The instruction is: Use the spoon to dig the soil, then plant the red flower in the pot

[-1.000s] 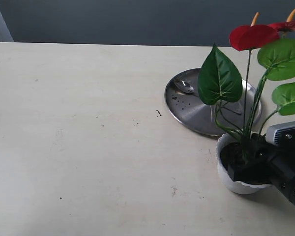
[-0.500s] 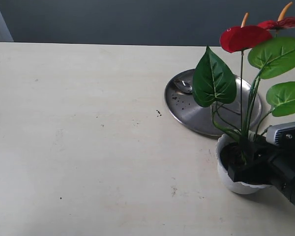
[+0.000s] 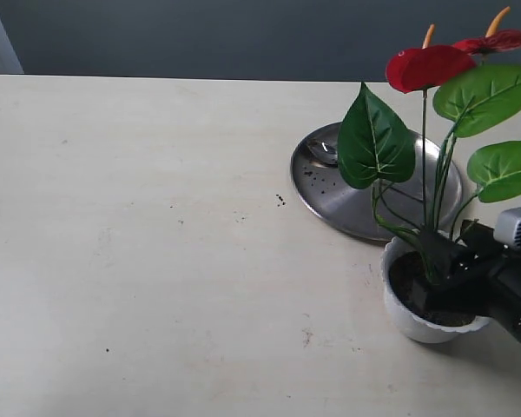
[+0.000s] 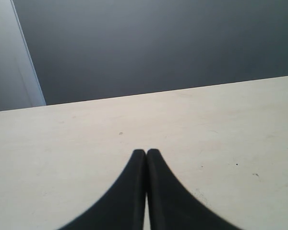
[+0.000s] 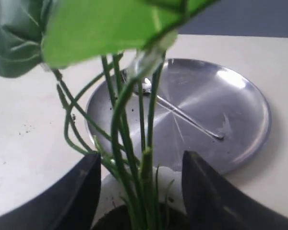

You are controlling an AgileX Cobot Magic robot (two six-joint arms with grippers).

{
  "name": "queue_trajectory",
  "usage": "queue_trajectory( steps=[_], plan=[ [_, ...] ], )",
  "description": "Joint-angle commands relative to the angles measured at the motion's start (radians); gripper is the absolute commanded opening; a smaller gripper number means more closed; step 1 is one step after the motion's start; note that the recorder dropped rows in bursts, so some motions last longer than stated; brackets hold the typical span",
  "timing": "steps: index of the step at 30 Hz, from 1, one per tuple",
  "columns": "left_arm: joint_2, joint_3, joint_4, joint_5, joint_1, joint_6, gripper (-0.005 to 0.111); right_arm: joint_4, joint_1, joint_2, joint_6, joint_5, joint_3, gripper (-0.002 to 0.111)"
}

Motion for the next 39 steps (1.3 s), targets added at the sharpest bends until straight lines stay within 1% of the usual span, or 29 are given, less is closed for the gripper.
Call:
queue_trajectory(
  steps=[1, 7, 12, 20, 21, 22, 24, 25, 27, 28, 35, 39],
  plan=[
    [-0.004, -0.003, 0.0, -0.007, -0.007, 0.0, 0.0, 0.027, -0.005, -0.1, -0.048, 0.012, 0.002, 0.05],
    [-0.004, -0.003, 0.0, -0.007, -0.007, 0.0, 0.0, 0.044, -0.005, -0.307, -0.09, 0.122, 0.002, 0.05],
    [-0.004, -0.003, 0.0, -0.007, -0.007, 0.0, 0.0, 0.052, -0.005, -0.458, -0.113, 0.329, 0.002, 0.05],
    [-0.004, -0.003, 0.0, -0.007, -0.007, 0.0, 0.0, 0.05, -0.005, -0.624, -0.158, 0.365, 0.002, 0.05],
    [-0.004, -0.003, 0.0, -0.007, -0.007, 0.0, 0.0, 0.05, -0.005, -0.642, -0.17, 0.367, 0.002, 0.048],
    [-0.004, -0.003, 0.0, -0.007, -0.007, 0.0, 0.0, 0.05, -0.005, -0.664, -0.182, 0.367, 0.002, 0.044],
    [-0.004, -0.003, 0.0, -0.007, -0.007, 0.0, 0.0, 0.05, -0.005, -0.705, -0.201, 0.365, 0.002, 0.031],
    [-0.004, -0.003, 0.0, -0.007, -0.007, 0.0, 0.0, 0.05, -0.005, -0.733, -0.204, 0.367, 0.002, 0.02],
    [-0.004, -0.003, 0.0, -0.007, -0.007, 0.0, 0.0, 0.05, -0.005, -0.77, -0.216, 0.375, -0.023, 0.003],
    [-0.004, -0.003, 0.0, -0.007, -0.007, 0.0, 0.0, 0.052, -0.005, -0.792, -0.228, 0.39, -0.039, 0.0],
    [-0.004, -0.003, 0.0, -0.007, -0.007, 0.0, 0.0, 0.054, -0.005, -0.871, -0.36, 0.425, -0.165, 0.0],
    [-0.004, -0.003, 0.0, -0.007, -0.007, 0.0, 0.0, 0.066, -0.005, -0.881, -0.484, 0.422, -0.251, 0.0]
  ],
)
